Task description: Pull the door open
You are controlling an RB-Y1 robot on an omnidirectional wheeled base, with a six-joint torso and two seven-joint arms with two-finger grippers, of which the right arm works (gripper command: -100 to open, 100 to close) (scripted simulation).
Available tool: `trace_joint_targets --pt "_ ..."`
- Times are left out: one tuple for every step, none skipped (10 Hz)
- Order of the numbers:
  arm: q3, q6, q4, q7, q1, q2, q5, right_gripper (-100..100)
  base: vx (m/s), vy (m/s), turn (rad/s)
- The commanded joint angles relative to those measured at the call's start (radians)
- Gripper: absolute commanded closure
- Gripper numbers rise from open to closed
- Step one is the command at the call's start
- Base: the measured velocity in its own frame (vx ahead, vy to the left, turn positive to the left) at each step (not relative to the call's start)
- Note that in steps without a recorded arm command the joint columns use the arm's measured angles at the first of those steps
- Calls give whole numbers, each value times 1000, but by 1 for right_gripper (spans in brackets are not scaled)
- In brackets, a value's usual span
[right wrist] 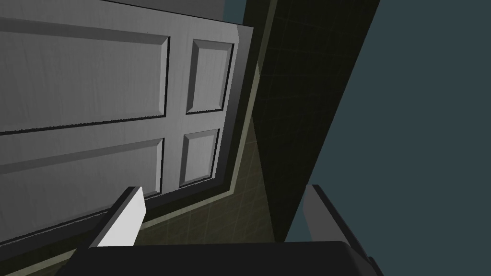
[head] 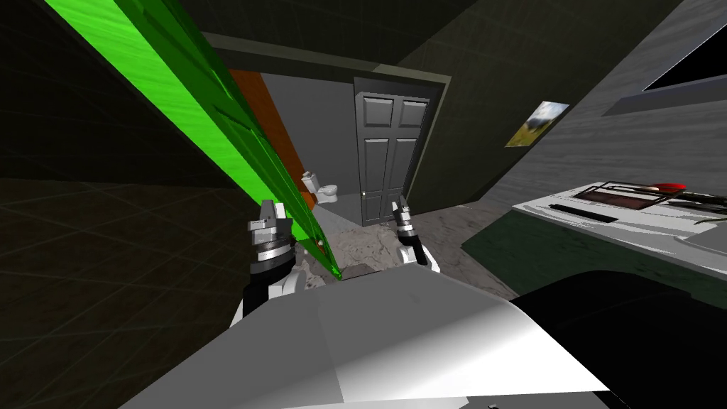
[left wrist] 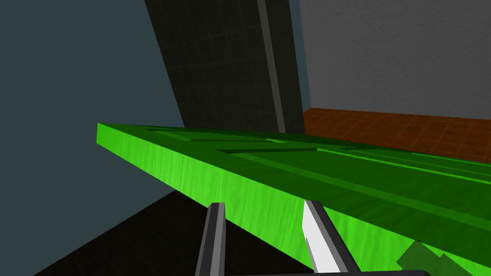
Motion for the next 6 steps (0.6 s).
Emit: trace_joint_targets --pt "5 -11 45 5 -15 -2 -8 -100 87 -72 8" --pt "9 -16 71 8 -25 -3 -14 -100 89 -65 6" --pt "12 -20 98 11 -36 -4 -19 -100 96 -64 8" --pt "16 -25 125 14 -46 -5 -25 -100 99 -64 8" --pt "19 -30 151 17 -56 -6 -30 -100 99 -58 8" --pt "22 -35 178 20 -66 -6 -36 -100 89 -61 6"
